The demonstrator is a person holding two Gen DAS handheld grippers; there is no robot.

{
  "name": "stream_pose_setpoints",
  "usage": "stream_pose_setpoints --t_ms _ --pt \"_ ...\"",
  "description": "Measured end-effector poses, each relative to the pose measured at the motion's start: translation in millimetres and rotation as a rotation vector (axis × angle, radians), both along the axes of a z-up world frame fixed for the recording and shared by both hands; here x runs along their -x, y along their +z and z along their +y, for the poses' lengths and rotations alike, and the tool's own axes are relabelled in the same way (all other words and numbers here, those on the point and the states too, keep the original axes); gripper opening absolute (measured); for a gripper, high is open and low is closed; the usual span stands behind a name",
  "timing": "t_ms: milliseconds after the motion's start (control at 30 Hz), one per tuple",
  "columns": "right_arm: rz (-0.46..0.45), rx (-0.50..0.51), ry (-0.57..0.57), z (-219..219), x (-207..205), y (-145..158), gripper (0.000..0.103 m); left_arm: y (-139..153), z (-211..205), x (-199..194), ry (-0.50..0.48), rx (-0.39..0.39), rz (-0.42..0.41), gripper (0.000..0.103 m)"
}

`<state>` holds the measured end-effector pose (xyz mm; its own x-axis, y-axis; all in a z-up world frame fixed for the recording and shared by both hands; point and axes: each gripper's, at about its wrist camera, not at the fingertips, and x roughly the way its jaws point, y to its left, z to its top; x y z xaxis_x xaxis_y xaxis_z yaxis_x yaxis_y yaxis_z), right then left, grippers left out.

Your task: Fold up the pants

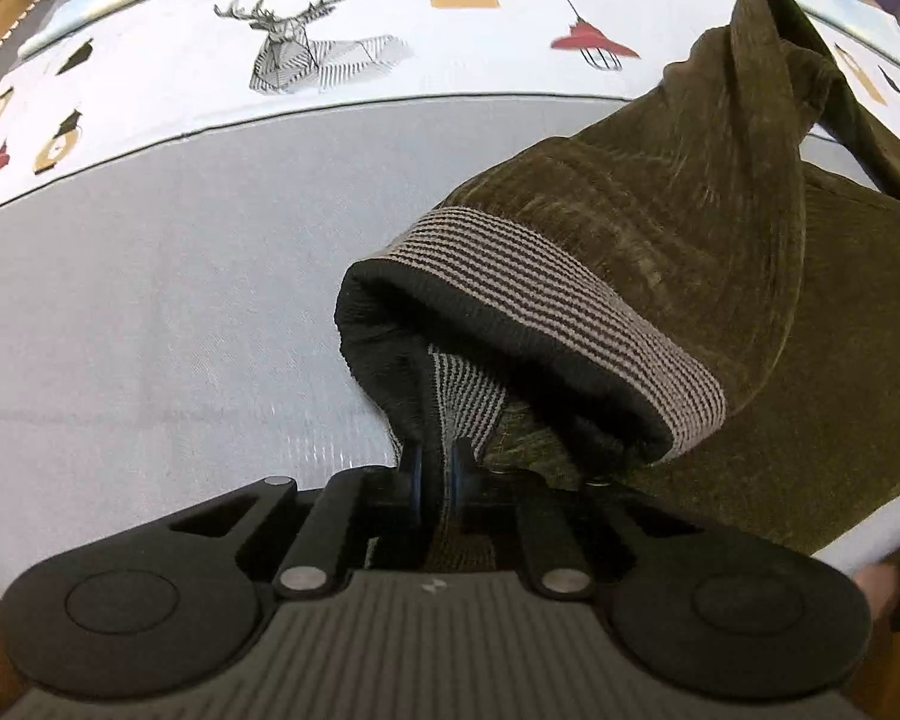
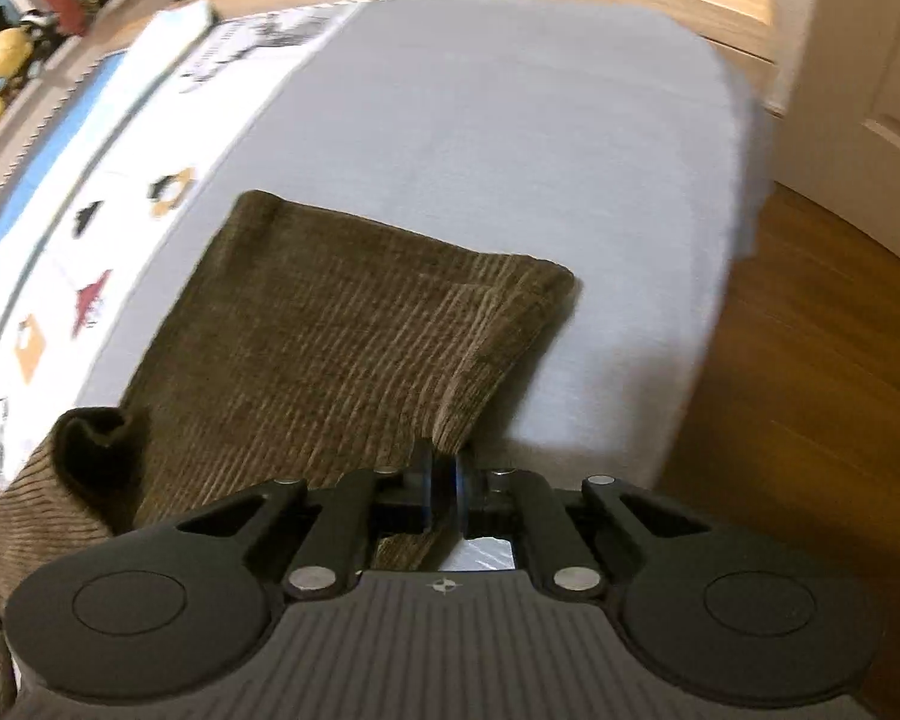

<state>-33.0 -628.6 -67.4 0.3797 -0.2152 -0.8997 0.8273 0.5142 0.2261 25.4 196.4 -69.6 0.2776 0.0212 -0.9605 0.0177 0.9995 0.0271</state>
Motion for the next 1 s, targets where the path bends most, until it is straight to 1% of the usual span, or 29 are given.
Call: stream_pose_setpoints --t_ms 67,100,133,167,200,233,267,300,333,367,400,433,467,500,533,567,600,633,667,733,767,800,833,867,900,933,1000 --pt "0.027 -0.007 -0.033 -3 5 -1 0.006 -1 -3 2 -0.024 -0.004 0.015 0.010" --pt "0.027 -0.011 -0.035 -4 6 -1 0.006 -2 -5 3 -0.037 -0.008 0.025 0.010" --pt "0.014 -0.019 -0.015 -3 3 -1 0.006 -3 -5 4 -0.046 -0.015 0.030 0.011" --pt "-0.001 -0.022 0.041 -1 -5 -1 0.007 -4 -4 3 -0.046 -0.019 0.034 0.011" --pt "-0.002 -0.008 0.119 3 -8 0 0.007 -4 -2 2 -0.038 -0.017 0.040 0.012" --pt "0.028 0.043 0.177 9 -13 2 0.008 -4 0 1 -0.029 -0.018 0.051 0.013" --pt "0.065 0.094 0.195 13 -14 4 0.011 -3 0 1 -0.027 -0.026 0.058 0.018" --pt "0.083 0.126 0.189 14 -14 6 0.019 0 1 1 -0.027 -0.035 0.057 0.021" --pt "0.095 0.161 0.156 12 -11 9 0.021 4 1 2 -0.023 -0.050 0.044 0.023" --pt "0.106 0.212 0.114 12 -8 13 0.022 10 0 3 -0.012 -0.083 0.018 0.027" --pt "0.112 0.270 0.077 11 -5 20 0.024 17 -1 3 0.004 -0.131 -0.016 0.028" --pt "0.095 0.324 0.053 13 -3 29 0.024 25 -2 3 0.018 -0.169 -0.056 0.028" --pt "0.061 0.371 0.041 16 -1 37 0.024 33 -3 2 0.025 -0.163 -0.097 0.028" --pt "0.018 0.400 0.050 20 0 45 0.025 39 -4 -1 0.029 -0.136 -0.130 0.028" --pt "-0.034 0.420 0.090 28 -5 50 0.025 46 -7 -3 0.031 -0.105 -0.168 0.028" --pt "-0.064 0.433 0.145 37 -11 52 0.025 52 -11 -6 0.029 -0.083 -0.202 0.028" --pt "-0.090 0.442 0.209 50 -19 53 0.025 57 -17 -9 0.018 -0.059 -0.229 0.028" --pt "-0.122 0.430 0.281 63 -28 52 0.025 60 -24 -13 0.002 -0.034 -0.242 0.028" --pt "-0.151 0.394 0.358 74 -37 49 0.025 62 -30 -16 -0.017 -0.011 -0.246 0.028" --pt "-0.196 0.286 0.536 102 -57 40 0.025 62 -47 -22 -0.082 0.025 -0.243 0.028" --pt "-0.205 0.248 0.628 119 -67 36 0.025 61 -59 -24 -0.125 0.034 -0.238 0.029" --pt "-0.208 0.234 0.720 139 -74 33 0.026 59 -70 -25 -0.156 0.035 -0.235 0.031" --pt "-0.206 0.237 0.798 155 -80 32 0.031 57 -81 -27 -0.191 0.036 -0.227 0.033" --pt "-0.199 0.250 0.887 174 -88 29 0.035 51 -95 -27 -0.221 0.038 -0.212 0.038" --pt "-0.189 0.267 0.974 193 -95 26 0.043 47 -108 -29 -0.252 0.034 -0.194 0.045" --pt "-0.177 0.283 1.051 210 -100 22 0.048 42 -120 -31 -0.285 0.024 -0.178 0.047" --pt "-0.137 0.305 1.171 236 -109 12 0.051 31 -144 -32 -0.348 -0.007 -0.150 0.055"
